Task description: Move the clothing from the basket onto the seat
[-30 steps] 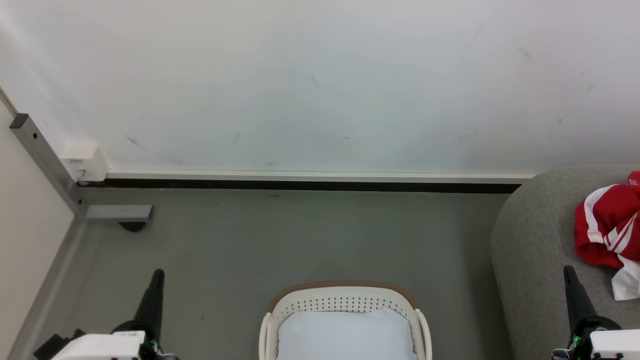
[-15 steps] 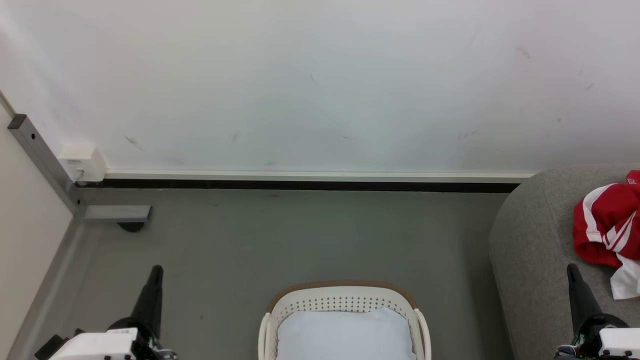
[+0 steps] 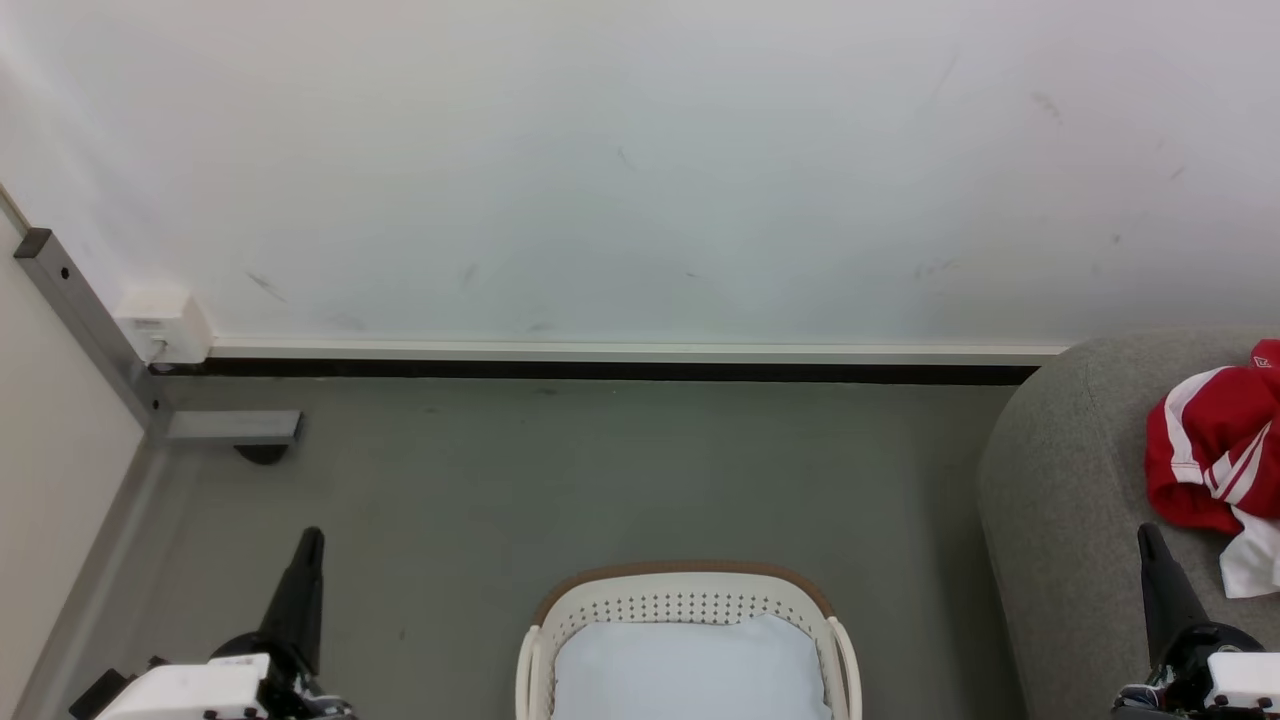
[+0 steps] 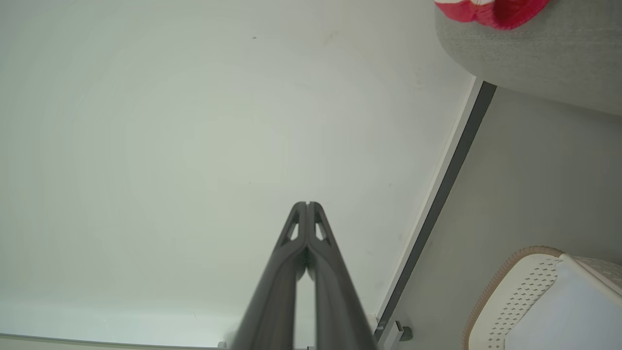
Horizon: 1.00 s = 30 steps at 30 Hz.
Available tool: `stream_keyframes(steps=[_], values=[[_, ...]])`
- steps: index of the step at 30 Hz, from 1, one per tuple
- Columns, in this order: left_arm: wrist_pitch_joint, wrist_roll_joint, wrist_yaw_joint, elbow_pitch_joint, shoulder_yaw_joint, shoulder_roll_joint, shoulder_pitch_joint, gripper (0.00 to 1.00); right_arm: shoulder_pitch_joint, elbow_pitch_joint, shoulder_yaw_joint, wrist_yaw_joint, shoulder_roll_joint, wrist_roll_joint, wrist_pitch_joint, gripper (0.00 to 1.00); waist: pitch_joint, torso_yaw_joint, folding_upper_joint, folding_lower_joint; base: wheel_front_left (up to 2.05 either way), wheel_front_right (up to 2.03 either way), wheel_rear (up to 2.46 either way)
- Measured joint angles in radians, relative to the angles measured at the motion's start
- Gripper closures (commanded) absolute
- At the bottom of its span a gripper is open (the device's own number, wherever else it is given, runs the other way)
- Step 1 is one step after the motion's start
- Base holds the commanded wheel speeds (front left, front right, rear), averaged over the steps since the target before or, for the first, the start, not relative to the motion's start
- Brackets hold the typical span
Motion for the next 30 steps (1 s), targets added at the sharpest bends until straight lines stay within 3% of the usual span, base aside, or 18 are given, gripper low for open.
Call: stream_keyframes(steps=[30], values=[[0.0, 0.0, 0.0, 0.0, 0.0, 0.0, 0.0, 1.0, 0.0, 0.0, 0.006, 0.0, -0.006, 0.005, -0.005, 1.0, 0.0, 0.0, 0.0, 0.0, 0.0, 0.0, 0.0]])
